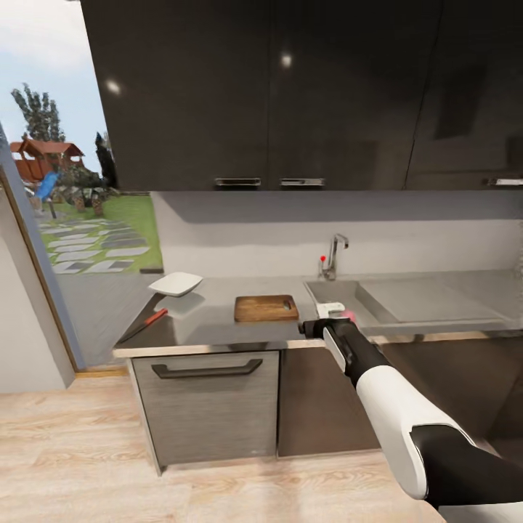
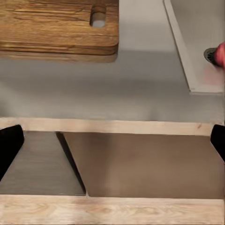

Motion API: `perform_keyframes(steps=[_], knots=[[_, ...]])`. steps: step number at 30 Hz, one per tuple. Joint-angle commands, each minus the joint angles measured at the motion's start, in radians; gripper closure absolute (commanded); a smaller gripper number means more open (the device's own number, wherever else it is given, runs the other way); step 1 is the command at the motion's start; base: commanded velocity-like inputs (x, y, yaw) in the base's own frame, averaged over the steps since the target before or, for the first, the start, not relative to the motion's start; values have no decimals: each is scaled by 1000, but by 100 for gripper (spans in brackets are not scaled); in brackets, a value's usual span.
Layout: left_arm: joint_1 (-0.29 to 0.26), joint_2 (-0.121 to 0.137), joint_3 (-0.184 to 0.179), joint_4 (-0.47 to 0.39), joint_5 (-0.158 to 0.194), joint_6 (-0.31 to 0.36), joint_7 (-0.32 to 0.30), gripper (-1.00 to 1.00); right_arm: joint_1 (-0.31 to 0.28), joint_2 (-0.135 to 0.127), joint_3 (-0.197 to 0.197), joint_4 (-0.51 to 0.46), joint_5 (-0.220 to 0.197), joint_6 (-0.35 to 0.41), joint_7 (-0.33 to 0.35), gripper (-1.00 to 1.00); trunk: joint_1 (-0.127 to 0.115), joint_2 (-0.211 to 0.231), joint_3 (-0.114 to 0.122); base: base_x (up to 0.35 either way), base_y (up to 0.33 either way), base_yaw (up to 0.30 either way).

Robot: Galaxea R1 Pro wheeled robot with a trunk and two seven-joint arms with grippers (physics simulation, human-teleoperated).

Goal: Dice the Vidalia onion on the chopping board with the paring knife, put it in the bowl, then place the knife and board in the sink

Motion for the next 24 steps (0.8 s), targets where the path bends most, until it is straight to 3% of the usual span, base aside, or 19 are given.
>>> perform_keyframes(steps=[1, 18, 21, 24], knots=[[0, 0, 0, -1, 1, -2, 0, -100, -1, 0, 0, 2, 9, 6, 0, -100, 0, -1, -1, -338, 0, 0], [0, 0, 2, -1, 1, -1, 0, -100, -1, 1, 0, 68, 10, -28, 0, -100, 0, -1, -1, -321, -29, 0], [0, 0, 1, -1, 1, -1, -1, -100, -1, 1, 0, 163, 10, -139, 0, -100, 0, -1, -1, -109, -22, 0], [0, 0, 1, 0, 1, -1, -1, -100, -1, -1, -1, 301, 10, -298, 3, -100, 0, -1, -1, -38, -8, 0]])
